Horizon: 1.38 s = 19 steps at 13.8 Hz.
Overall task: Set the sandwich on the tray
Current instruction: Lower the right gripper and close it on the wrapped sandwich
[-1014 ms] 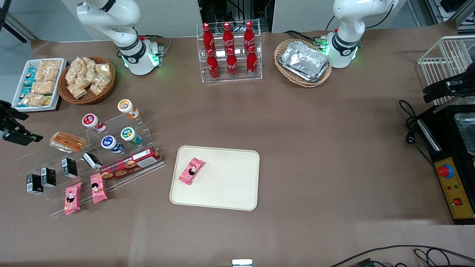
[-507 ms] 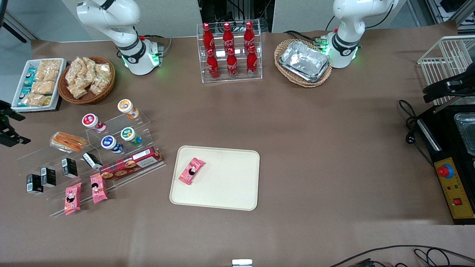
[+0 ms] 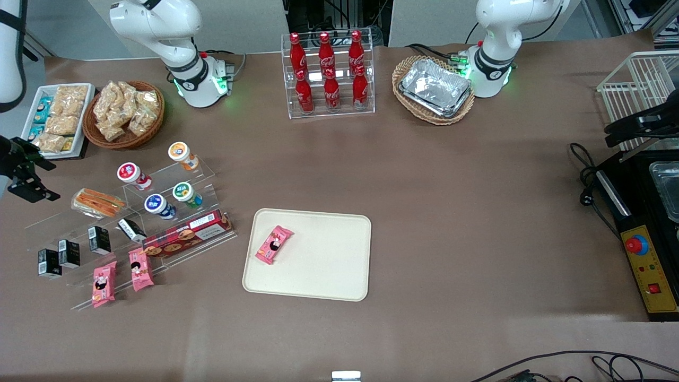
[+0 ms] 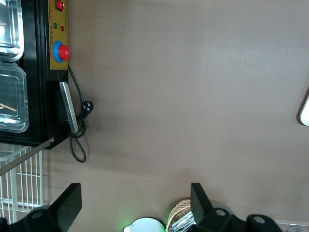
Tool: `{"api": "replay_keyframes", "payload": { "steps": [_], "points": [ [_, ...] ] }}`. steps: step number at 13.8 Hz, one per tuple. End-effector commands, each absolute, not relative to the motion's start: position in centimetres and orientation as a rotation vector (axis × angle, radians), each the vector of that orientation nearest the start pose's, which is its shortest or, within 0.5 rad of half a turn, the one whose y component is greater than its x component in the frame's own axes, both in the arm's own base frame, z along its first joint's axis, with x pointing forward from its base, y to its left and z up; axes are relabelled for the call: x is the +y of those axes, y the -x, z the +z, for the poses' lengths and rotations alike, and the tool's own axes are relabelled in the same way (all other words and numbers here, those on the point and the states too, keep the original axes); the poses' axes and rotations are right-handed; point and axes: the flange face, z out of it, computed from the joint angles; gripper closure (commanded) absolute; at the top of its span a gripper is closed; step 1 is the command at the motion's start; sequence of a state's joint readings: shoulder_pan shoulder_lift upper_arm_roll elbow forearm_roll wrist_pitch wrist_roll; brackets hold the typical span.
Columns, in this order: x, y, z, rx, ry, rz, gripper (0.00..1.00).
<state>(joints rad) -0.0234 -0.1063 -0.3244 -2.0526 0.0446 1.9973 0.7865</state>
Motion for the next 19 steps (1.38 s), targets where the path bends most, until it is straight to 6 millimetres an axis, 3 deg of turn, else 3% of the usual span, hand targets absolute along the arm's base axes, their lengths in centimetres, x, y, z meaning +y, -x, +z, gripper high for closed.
{"api": "replay_keyframes", "payload": {
  "steps": [1,4,19],
  "points": [
    [-17.9,-48.7,46.9,1.681,2.515,-0.118,0.00],
    [-19.3,-48.1,45.0,1.724,2.474,-0.142,0.00],
    [-18.6,-47.5,36.9,1.798,2.421,-0.280,0.00]
  ]
}}
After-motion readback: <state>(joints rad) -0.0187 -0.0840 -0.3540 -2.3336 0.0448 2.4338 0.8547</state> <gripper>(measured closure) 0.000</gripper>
